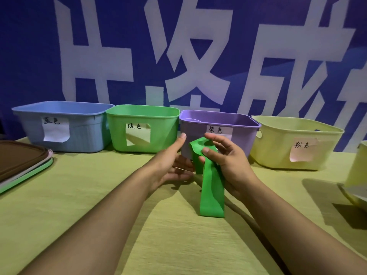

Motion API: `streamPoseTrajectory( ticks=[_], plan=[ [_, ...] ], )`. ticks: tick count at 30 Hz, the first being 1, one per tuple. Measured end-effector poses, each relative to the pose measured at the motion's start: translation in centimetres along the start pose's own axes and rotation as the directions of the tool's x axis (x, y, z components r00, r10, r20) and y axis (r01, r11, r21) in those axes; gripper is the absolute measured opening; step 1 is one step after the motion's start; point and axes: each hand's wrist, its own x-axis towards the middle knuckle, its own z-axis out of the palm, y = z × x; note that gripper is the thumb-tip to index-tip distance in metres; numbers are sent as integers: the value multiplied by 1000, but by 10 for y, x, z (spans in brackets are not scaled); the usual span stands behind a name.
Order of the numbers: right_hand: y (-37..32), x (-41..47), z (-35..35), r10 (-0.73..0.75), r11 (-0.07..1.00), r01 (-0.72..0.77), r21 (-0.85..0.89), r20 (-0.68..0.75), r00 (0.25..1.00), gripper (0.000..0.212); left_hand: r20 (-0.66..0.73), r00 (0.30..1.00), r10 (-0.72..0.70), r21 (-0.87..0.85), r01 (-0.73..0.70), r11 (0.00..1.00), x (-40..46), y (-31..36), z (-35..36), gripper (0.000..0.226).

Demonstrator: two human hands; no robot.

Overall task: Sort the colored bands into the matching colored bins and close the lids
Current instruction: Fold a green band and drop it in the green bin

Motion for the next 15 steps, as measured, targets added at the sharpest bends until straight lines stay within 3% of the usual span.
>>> streamPoseTrajectory(
  ticks=[2,5,11,15],
  plan=[
    [-1,-2,2,-5,1000,5,-9,25,1000,37,92,996,-9,-142,22,990,1,0,6,77],
    [0,-4,6,4,1000,-4,-2,90,996,40,85,996,36,-300,-9,954,0,1,9,57],
    [3,-7,18,119,991,-128,48,158,980,50,-47,991,129,-465,-136,875,6,4,-1,32],
    [-1,-9,11,380,925,-366,-104,209,901,58,-229,946,230,-484,-316,816,11,5,-7,19]
  ],
)
